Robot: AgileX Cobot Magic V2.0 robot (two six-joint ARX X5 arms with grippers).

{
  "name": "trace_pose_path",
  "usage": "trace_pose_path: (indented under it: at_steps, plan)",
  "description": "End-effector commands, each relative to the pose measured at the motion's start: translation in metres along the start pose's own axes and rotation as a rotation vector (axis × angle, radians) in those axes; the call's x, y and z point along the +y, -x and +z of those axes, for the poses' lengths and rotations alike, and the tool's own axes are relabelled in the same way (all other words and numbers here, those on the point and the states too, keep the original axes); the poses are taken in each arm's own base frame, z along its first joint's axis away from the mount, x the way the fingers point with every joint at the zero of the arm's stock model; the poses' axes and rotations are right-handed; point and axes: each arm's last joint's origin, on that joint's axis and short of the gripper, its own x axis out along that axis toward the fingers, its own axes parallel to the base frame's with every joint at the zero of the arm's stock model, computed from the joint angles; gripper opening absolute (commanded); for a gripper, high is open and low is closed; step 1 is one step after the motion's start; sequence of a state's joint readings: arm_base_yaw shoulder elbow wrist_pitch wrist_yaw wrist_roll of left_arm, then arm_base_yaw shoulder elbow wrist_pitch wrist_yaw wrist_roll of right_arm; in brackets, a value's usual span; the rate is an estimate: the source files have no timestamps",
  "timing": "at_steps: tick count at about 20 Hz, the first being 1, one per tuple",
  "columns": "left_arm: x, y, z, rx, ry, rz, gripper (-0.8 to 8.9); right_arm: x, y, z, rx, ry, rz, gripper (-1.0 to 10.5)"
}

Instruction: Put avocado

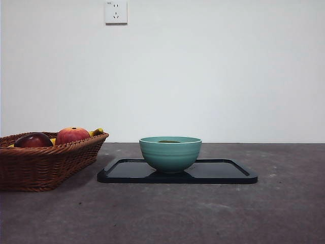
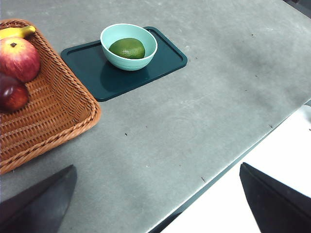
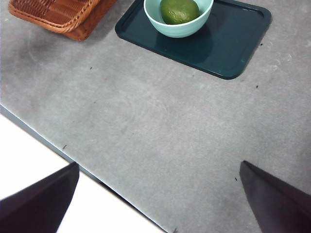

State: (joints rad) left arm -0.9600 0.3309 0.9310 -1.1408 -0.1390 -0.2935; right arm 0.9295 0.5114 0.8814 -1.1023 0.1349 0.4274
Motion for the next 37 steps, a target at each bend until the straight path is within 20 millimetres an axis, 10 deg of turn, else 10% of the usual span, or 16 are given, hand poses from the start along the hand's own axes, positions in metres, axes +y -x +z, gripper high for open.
trace_pose_path:
  at_steps: [1, 3, 5, 6, 20, 26, 37]
  plan:
    - [-0.001, 0.002, 0.002, -0.017, -0.02, -0.014, 5.52, 0.001, 0.001, 0.002, -0.01, -0.009, 0.011, 6.0]
    - [0.0, 0.002, 0.002, -0.018, -0.023, -0.006, 4.15, 0.001, 0.001, 0.002, -0.011, -0.009, 0.009, 5.6]
    - [0.0, 0.002, 0.002, -0.017, -0.024, -0.003, 0.51, 0.001, 0.001, 0.002, -0.014, -0.007, 0.004, 2.5]
    - [0.0, 0.002, 0.003, -0.02, -0.023, -0.003, 0.18, 0.001, 0.001, 0.002, -0.021, -0.007, -0.011, 0.8]
    - [0.0, 0.002, 0.003, -0.025, 0.002, 0.028, 0.19, 0.001, 0.001, 0.004, -0.045, -0.008, -0.025, 0.1]
    - [0.017, -0.009, 0.001, -0.096, 0.2, 0.508, 0.19, 0.001, 0.001, 0.004, -0.046, -0.008, -0.025, 0.1]
    - [0.076, -0.1, -0.071, -0.473, 0.117, 0.675, 0.19, 0.001, 0.001, 0.004, -0.046, -0.008, -0.025, 0.1]
